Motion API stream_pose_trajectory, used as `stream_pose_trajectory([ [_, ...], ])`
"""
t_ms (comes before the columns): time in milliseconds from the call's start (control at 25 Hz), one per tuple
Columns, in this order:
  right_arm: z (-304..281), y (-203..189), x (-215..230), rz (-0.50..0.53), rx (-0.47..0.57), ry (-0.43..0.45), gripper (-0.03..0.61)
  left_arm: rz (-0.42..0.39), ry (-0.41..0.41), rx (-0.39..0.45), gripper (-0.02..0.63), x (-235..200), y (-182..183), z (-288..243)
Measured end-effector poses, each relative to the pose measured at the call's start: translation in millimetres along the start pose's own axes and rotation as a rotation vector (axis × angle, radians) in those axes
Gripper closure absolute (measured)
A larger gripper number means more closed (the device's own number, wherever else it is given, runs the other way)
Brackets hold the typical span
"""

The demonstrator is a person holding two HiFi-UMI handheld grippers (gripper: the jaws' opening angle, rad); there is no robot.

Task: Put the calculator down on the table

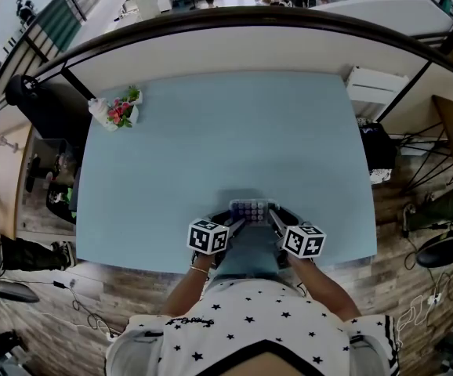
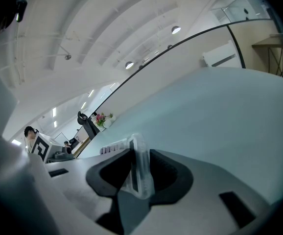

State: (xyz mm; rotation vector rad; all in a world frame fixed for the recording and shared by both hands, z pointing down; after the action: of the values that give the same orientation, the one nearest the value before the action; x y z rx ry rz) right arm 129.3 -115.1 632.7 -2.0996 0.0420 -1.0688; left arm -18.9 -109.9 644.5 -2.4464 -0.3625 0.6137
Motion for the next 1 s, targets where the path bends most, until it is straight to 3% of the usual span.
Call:
stream_pose_trajectory([
  [440,-4.6,-4.5,7.6,-0.008,-0.023,-0.022,0.465,0.002,0.020,-0.013,0.397,-2.0,-0.4,-4.8],
  [1000,-13.5,-2.6,8.5,0.107,-0.095,-0.061,0.463,0.016,0.035,-0.022,0.396,-6.5,0.2,-8.4],
])
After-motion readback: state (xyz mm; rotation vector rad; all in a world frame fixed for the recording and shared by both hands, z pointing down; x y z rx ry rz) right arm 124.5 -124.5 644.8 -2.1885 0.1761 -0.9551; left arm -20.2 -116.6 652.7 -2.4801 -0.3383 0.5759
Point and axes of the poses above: the fingertips, and each gripper's own axes: z backward along the fingers, x to its right, y out of its top, the point moved 3 cm from there along z, backward along the fingers, and after that the axes turned 13 degrees about y, right-handed, at the moved point
